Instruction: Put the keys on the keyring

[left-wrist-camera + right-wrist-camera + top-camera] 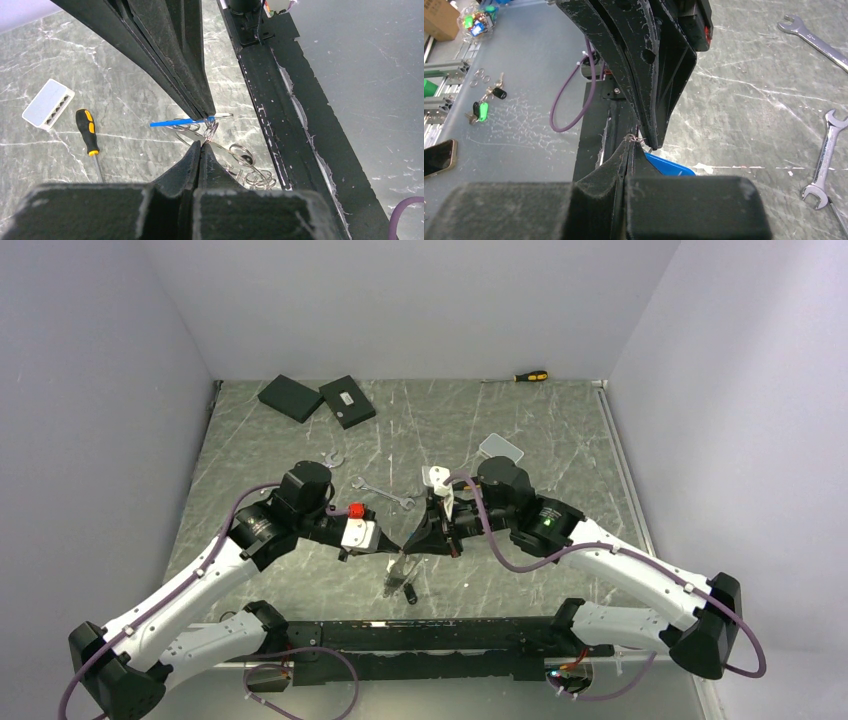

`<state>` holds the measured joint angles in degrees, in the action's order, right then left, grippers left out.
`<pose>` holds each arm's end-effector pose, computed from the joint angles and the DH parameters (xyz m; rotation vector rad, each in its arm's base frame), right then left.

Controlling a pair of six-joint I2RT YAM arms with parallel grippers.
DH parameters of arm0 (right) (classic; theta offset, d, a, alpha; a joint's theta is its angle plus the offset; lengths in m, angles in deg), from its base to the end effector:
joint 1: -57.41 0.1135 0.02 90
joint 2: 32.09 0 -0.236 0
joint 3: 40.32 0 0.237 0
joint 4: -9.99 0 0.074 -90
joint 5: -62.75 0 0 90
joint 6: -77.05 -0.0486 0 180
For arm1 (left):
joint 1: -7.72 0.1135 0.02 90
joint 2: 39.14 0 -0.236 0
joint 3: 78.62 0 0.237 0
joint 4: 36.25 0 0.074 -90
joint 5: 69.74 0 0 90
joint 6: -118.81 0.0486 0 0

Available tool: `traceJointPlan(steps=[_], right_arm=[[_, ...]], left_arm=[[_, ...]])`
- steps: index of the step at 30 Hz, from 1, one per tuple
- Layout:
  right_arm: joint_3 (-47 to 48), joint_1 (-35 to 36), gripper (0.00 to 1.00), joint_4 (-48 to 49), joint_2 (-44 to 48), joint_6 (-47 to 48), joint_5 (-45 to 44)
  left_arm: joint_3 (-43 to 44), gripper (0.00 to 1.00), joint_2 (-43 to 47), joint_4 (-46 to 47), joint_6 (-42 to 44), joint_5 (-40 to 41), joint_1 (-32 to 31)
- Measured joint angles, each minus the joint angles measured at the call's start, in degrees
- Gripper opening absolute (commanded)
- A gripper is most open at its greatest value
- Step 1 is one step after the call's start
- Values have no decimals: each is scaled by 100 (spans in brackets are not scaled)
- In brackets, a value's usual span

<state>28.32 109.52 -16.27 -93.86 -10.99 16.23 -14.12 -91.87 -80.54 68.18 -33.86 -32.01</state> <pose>0.1251 0.2153 0.3135 -1.3810 1.4911 1.2934 0.1252 -0.1553 0.2946 1.6637 1.1563 -1.0000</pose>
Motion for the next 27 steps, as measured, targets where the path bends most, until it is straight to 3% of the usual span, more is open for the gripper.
traceJointPlan(steps=[27], right_arm=[[-798, 210, 0, 9, 675, 754, -769]], left_arm=[[-109, 0, 289, 879, -1174, -17, 136]])
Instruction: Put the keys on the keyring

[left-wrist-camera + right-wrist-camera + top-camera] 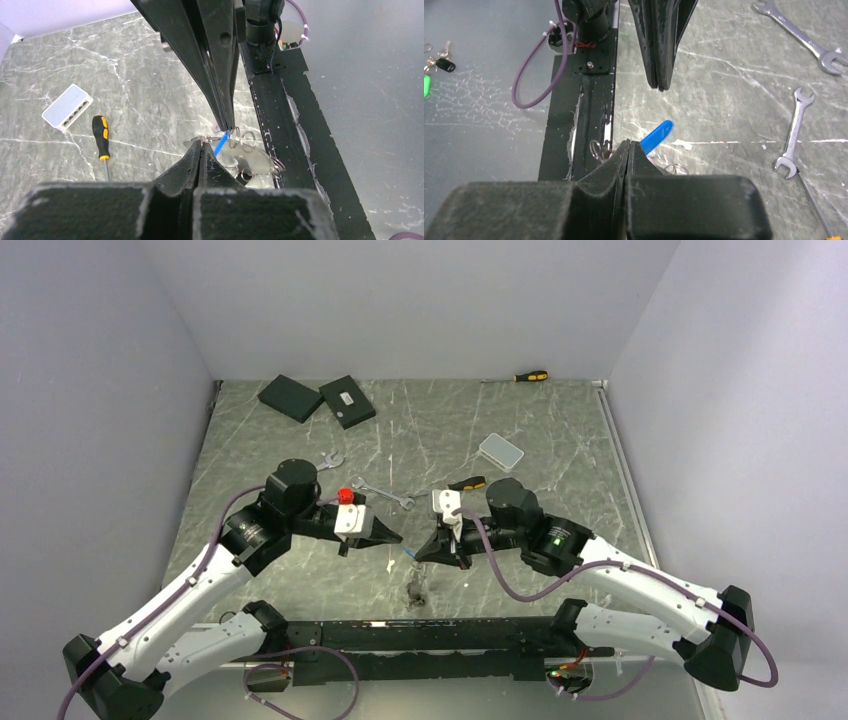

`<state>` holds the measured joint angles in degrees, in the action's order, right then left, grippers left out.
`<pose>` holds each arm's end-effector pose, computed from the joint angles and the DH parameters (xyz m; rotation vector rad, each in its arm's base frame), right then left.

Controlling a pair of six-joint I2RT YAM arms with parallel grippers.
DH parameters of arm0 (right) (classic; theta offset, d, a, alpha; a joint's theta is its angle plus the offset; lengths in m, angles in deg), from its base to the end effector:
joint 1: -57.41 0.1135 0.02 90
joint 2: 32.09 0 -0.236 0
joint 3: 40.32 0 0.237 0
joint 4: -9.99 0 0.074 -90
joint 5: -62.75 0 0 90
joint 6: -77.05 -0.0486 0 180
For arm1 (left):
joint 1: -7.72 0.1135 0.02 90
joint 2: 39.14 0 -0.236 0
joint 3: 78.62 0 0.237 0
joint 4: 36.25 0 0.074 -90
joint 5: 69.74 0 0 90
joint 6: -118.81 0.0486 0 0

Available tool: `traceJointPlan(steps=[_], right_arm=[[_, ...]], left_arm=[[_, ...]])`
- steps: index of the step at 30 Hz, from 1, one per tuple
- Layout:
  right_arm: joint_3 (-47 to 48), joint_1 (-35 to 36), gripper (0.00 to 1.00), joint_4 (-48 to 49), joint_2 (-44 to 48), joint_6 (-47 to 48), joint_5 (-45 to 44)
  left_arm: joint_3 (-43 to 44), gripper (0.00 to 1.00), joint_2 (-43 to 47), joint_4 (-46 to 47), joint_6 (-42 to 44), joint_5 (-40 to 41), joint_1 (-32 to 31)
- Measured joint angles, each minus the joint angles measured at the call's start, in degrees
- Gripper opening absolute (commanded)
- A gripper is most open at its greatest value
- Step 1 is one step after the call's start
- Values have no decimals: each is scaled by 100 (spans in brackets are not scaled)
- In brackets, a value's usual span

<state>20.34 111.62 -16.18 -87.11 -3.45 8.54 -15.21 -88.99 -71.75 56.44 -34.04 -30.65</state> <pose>0.1096 0.2006 0.2904 -1.4168 1.4430 1.1097 0.1269 -0.1509 0.3112 1.5155 1.1798 -1.0413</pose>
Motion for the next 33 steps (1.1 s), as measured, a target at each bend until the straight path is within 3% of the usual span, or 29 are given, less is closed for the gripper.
traceJointPlan(steps=[11, 16, 22, 33], right_arm=[[-330, 22, 0, 289, 96, -4, -146], [-326, 22, 0, 297, 96, 24, -149], [-208, 26, 0, 254, 72, 79, -149], [-9, 26, 0, 201, 70, 118, -146]], left_arm=[[-96, 2, 94, 144, -350, 70, 4], [-267, 24, 374, 188, -529, 70, 4], [-734, 39, 680, 428, -955, 72, 4], [-1163, 32, 455, 1360, -1528, 63, 4]])
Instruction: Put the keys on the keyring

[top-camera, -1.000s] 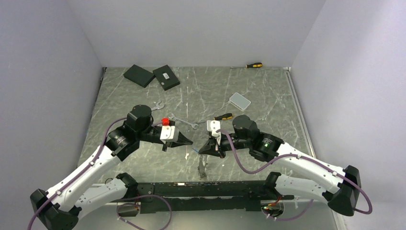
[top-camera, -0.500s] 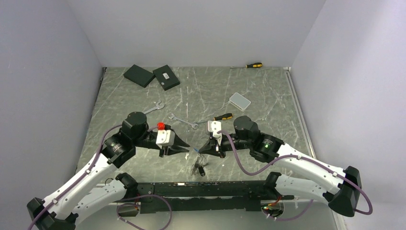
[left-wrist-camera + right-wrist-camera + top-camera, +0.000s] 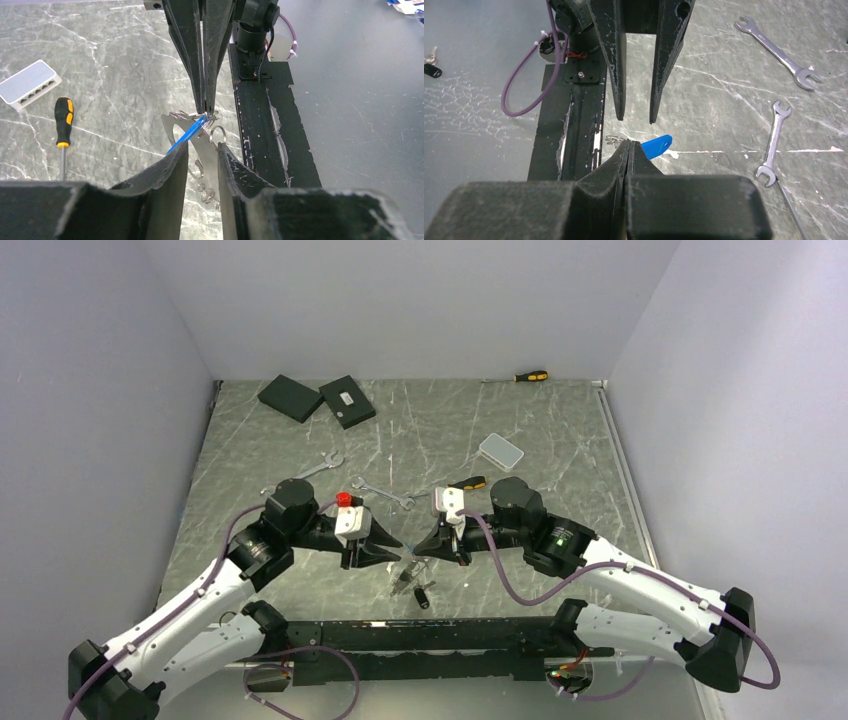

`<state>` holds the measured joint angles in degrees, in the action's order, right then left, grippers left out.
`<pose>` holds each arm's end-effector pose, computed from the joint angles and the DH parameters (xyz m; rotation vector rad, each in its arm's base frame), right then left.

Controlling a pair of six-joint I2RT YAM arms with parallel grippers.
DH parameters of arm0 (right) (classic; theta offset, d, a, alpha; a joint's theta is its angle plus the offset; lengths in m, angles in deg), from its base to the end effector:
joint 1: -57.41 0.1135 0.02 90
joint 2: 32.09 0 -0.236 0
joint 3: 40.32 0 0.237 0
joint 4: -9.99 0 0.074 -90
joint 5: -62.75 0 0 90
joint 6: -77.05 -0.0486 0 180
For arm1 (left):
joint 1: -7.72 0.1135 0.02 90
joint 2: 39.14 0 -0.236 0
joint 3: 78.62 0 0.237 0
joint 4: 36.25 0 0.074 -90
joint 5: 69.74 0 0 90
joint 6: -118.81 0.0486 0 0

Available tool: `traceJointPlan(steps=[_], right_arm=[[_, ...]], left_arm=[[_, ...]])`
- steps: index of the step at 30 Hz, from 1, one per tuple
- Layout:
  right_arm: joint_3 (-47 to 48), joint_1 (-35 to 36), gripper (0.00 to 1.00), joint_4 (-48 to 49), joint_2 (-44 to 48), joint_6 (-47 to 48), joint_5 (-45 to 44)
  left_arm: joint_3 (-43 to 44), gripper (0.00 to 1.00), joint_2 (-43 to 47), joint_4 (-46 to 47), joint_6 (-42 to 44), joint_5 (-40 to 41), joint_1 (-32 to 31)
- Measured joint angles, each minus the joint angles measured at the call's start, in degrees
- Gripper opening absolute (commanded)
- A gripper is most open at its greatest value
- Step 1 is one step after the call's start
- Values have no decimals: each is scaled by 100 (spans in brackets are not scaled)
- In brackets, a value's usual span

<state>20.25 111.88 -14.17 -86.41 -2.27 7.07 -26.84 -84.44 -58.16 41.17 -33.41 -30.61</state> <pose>0.1094 0.2003 0.2959 -1.4011 1.3894 1.0741 0.1236 -0.1477 0.2806 1.3649 1.2993 -1.1678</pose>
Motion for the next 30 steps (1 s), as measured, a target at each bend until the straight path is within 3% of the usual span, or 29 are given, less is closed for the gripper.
traceJointPlan(steps=[17, 24, 27, 30], right_arm=[[107, 0, 0, -101, -11, 76, -2], [107, 0, 0, -103, -52, 94, -4], [107, 0, 0, -111, -74, 94, -28], [107, 0, 0, -116, -74, 94, -61]], left_arm=[[-90, 27, -555, 608, -177, -164, 4], [-90, 28, -553, 546, -184, -164, 4], [-90, 21, -474, 361, -144, -35, 4], [-90, 22, -407, 262, -133, -4, 4]])
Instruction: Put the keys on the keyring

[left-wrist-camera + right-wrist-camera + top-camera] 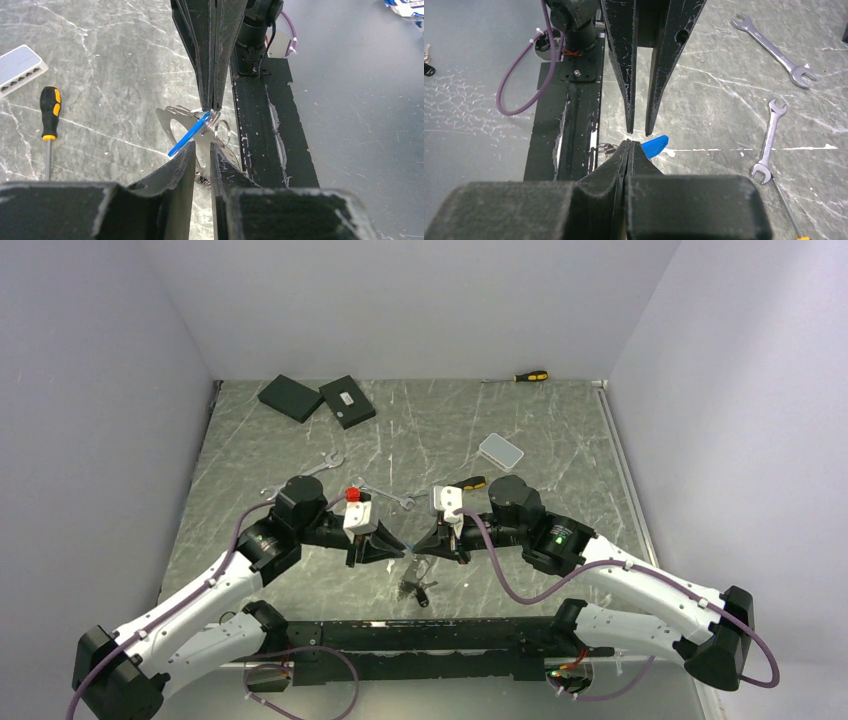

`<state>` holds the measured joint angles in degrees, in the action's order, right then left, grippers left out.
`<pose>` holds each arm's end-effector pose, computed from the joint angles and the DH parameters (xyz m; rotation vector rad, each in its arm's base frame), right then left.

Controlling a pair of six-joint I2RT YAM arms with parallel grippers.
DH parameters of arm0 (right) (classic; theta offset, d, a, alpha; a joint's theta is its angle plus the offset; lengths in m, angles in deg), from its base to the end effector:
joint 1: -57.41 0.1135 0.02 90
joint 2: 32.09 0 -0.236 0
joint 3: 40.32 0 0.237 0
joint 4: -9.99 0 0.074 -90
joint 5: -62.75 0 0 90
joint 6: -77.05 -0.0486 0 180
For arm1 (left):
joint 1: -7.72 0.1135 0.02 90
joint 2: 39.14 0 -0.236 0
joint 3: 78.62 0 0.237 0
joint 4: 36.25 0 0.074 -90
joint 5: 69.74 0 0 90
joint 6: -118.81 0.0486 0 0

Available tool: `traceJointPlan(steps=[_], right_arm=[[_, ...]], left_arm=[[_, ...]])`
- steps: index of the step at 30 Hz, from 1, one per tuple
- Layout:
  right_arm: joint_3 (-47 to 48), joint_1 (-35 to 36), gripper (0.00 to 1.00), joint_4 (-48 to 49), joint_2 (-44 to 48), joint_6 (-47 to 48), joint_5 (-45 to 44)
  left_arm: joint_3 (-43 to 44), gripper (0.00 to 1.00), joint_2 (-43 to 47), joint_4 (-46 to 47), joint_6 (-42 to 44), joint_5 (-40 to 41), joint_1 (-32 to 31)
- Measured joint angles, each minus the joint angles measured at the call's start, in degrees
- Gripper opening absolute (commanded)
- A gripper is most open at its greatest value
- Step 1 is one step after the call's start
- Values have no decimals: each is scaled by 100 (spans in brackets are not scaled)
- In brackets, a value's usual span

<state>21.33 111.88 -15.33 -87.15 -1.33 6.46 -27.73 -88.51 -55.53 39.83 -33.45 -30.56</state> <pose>0.1109 0.2017 0.2974 -1.4097 1.3951 1.0541 0.1336 -0.1553 0.2675 1.3568 1.3602 -1.1967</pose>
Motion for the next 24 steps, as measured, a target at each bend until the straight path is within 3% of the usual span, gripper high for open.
traceJointPlan(steps=[24], right_arm=[[0, 0, 0, -2, 0, -2, -26]], left_arm=[[0, 27, -455, 540, -321, -369, 2]])
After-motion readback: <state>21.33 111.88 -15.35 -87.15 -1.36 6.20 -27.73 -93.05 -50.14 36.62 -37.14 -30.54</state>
